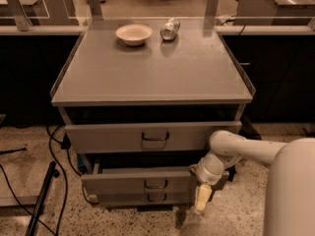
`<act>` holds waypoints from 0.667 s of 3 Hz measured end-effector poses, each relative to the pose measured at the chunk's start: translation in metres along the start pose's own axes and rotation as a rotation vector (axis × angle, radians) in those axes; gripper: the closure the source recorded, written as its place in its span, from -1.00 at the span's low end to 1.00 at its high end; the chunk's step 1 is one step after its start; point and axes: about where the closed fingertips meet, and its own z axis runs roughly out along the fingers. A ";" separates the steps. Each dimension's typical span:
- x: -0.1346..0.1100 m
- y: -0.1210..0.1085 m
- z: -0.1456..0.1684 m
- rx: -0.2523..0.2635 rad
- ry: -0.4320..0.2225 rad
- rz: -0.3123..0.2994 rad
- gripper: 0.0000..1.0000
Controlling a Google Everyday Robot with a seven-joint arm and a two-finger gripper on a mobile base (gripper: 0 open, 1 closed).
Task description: Open middle drawer
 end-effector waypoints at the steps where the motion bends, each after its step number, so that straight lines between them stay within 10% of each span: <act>1: -0.006 0.035 -0.013 -0.090 -0.046 0.026 -1.00; 2: -0.003 0.064 -0.023 -0.176 -0.065 0.064 -1.00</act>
Offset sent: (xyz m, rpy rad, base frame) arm -0.0880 -0.0140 0.0527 0.0931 0.2901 -0.0123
